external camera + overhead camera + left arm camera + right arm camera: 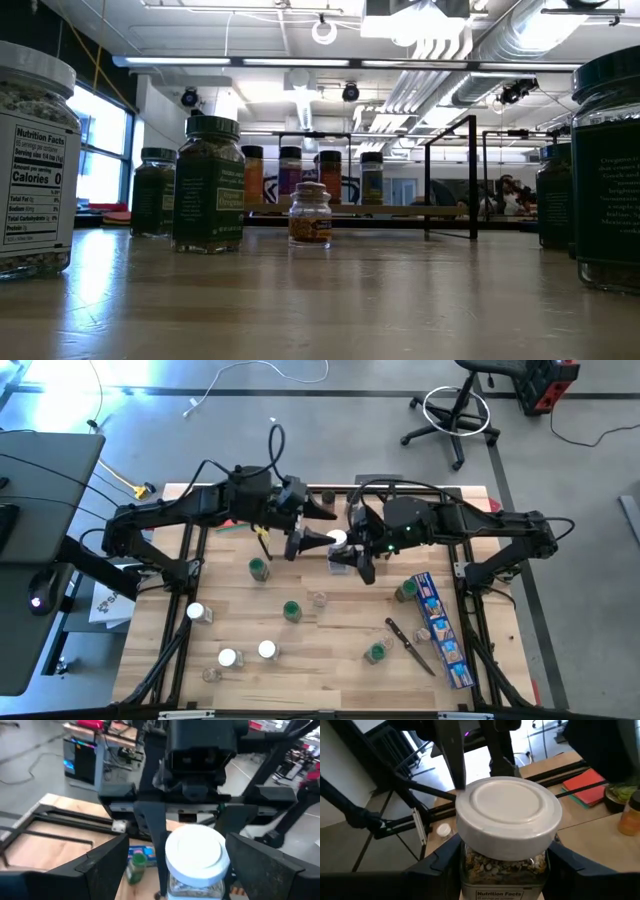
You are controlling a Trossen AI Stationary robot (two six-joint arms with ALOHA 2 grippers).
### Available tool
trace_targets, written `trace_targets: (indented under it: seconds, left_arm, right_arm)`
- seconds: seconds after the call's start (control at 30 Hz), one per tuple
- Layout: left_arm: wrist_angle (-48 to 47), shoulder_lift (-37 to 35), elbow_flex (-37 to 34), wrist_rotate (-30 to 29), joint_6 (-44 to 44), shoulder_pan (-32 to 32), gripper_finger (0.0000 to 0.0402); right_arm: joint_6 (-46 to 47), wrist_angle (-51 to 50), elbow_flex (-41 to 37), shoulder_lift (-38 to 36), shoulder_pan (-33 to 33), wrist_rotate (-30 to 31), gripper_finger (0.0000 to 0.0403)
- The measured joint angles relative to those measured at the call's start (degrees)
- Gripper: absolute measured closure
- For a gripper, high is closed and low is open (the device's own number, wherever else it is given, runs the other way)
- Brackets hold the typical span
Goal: Shelf spices
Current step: Put the white seasoning bottle on the shelf aligned with the black seasoning bottle
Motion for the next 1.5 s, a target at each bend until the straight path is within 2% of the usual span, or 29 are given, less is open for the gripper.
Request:
trace_targets:
  seconds: [0.4,0.6,0.83,1.33,1.5]
  left_arm:
    - [-1.0,0.5,0.0,0.5,0.5,-1.0,0.0076]
    - [-2.8,0.5,0.0,6.4,0.6,-2.4,0.0076]
    - [-6.7,0.6,0.0,2.9,0.5,-3.1,0.0076]
    - [-2.3,0.9,0.0,2.8,-2.6,-3.1,0.0076]
    - [-1.1,0.6,0.0,0.2,-2.5,-3.1,0.0089]
  right_arm:
    - [-0.4,0.5,0.0,1.1,0.0,-3.3,0.0219]
    - [-0.4,1.4,0.0,1.6,0.0,-4.1,0.0219]
    - [-0.3,2.3,0.0,1.5,0.2,-2.6,0.0219]
    - [-2.6,3.8,0.0,1.5,0.2,-1.5,0.0219]
    - [-2.7,3.8,0.0,1.4,0.2,-1.1,0.0219]
